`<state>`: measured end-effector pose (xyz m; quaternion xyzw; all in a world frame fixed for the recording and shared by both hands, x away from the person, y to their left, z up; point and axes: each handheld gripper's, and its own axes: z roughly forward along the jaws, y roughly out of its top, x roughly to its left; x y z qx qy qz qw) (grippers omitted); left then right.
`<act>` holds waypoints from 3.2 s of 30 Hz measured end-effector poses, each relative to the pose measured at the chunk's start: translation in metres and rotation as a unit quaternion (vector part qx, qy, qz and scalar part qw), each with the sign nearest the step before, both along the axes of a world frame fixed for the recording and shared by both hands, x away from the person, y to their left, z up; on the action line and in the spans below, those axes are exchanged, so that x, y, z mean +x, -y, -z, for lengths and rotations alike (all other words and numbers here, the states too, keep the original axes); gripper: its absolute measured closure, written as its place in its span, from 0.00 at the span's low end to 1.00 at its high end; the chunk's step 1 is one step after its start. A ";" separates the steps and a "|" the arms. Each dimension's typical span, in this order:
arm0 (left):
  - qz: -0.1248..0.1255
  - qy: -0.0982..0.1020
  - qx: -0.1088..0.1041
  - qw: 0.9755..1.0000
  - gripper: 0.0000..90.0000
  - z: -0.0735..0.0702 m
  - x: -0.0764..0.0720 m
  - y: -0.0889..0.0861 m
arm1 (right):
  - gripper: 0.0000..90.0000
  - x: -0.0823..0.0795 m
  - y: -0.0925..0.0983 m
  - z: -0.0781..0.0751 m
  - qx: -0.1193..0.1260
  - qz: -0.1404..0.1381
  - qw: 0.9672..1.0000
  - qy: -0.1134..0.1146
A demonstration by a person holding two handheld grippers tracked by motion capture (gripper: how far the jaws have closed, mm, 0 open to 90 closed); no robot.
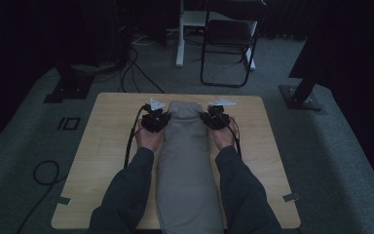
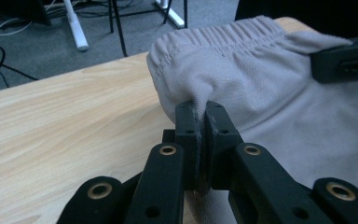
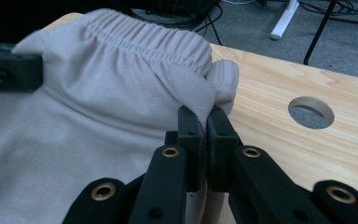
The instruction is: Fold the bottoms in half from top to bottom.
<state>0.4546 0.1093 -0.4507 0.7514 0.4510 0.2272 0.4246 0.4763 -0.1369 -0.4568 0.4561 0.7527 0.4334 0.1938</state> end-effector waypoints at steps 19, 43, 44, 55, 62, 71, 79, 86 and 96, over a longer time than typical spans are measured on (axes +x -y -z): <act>0.055 0.003 -0.002 0.998 0.95 0.007 -0.045 0.003 | 0.97 -0.043 0.021 0.012 0.005 -0.039 0.999 0.004; 0.108 -0.039 0.002 0.993 0.95 0.038 -0.136 -0.001 | 0.97 -0.123 0.027 0.035 -0.028 -0.104 0.994 -0.019; 0.111 -0.044 0.006 0.993 0.95 0.042 -0.139 -0.001 | 0.97 -0.126 0.028 0.038 -0.031 -0.107 0.994 -0.023; 0.112 -0.104 0.057 0.987 0.95 0.092 -0.150 0.007 | 0.96 -0.145 0.024 0.080 -0.067 -0.129 0.985 -0.090; 0.106 -0.099 0.048 0.988 0.94 0.094 -0.147 0.005 | 0.95 -0.143 0.019 0.085 -0.079 -0.126 0.984 -0.096; 0.090 -0.086 0.051 0.991 0.94 0.096 -0.130 0.003 | 0.95 -0.126 0.017 0.087 -0.065 -0.116 0.986 -0.096; 0.072 -0.080 0.045 0.993 0.94 0.097 -0.096 -0.001 | 0.95 -0.097 0.009 0.087 -0.064 -0.096 0.989 -0.093; 0.060 -0.068 0.057 0.994 0.94 0.097 -0.069 0.001 | 0.95 -0.074 0.004 0.087 -0.069 -0.078 0.991 -0.090; 0.049 -0.057 0.060 0.995 0.94 0.099 -0.034 0.006 | 0.95 -0.039 0.002 0.086 -0.073 -0.049 0.992 -0.088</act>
